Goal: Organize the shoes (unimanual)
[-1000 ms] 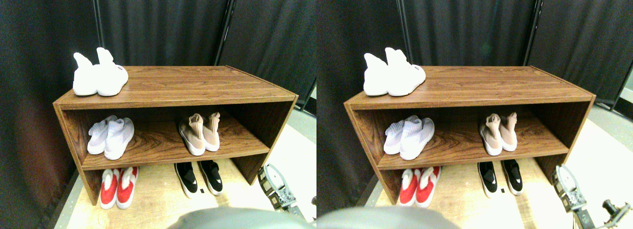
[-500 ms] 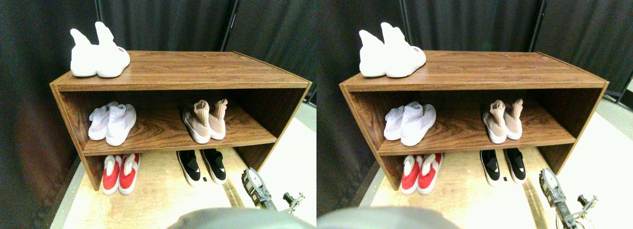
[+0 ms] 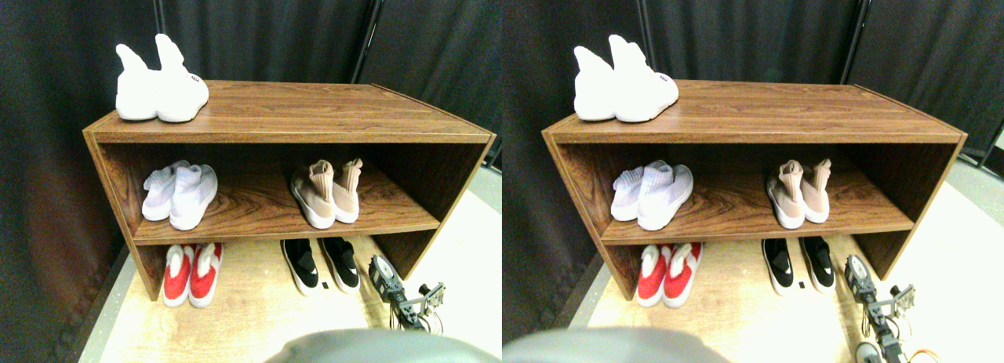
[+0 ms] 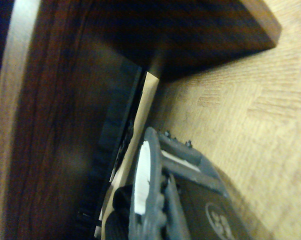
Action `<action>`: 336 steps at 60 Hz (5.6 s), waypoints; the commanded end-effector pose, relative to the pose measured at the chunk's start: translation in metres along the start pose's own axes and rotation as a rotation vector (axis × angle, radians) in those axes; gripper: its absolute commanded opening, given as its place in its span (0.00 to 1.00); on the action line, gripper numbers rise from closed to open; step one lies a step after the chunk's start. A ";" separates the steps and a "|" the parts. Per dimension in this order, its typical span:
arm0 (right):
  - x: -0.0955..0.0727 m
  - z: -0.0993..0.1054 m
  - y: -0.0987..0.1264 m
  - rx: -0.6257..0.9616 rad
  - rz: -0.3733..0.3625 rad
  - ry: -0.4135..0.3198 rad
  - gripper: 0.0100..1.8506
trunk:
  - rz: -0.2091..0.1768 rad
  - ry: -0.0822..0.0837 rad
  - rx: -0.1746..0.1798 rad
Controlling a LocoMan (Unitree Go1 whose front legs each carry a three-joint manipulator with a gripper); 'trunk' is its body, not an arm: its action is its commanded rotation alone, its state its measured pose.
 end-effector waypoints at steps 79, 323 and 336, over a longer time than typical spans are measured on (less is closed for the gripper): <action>0.046 -0.033 -0.025 -0.023 -0.113 0.024 0.03 | 0.055 0.019 -0.061; -0.120 -0.025 0.101 -0.227 0.310 0.222 0.03 | -0.047 -0.133 -0.025; -0.116 -0.027 0.103 -0.193 0.301 0.238 0.03 | -0.048 -0.130 -0.024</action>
